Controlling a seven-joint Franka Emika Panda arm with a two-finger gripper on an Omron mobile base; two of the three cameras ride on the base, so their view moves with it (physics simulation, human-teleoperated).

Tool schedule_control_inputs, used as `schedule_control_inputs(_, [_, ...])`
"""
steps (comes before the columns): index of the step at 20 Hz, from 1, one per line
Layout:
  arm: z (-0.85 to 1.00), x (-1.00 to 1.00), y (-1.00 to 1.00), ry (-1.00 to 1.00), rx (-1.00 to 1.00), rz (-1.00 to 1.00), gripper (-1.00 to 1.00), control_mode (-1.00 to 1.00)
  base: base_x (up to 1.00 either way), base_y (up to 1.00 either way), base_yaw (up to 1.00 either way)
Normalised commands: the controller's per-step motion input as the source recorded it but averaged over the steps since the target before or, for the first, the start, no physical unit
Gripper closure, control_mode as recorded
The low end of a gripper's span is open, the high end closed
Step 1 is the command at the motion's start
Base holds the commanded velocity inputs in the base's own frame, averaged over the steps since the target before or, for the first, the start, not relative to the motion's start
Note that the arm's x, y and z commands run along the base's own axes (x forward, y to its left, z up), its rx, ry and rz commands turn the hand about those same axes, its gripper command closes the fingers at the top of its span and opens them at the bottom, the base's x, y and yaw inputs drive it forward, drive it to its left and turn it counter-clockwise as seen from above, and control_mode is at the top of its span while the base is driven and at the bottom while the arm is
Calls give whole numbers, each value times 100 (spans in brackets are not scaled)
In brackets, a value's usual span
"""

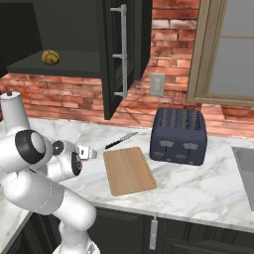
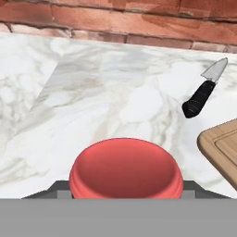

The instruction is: Pick the bread, place it on the cutting board, pick the jam, place it on the counter, and close the cabinet.

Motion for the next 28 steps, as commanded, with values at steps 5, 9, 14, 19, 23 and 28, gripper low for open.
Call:
schedule_control_inputs(5, [0,0,0,0,0,0,100,-100,0,0,0])
schedule_control_inputs(9, [0,0,0,0,0,0,100,-100,0,0,0])
schedule_control_inputs(14, [0,0,0,0,0,0,-100,-100,0,0,0])
schedule_control_inputs(19, [0,0,0,0,0,0,-100,-100,0,0,0])
schedule_control_inputs(23, [0,0,0,0,0,0,-100,-100,0,0,0])
schedule_control_inputs(28, [0,0,0,0,0,0,-100,-100,0,0,0])
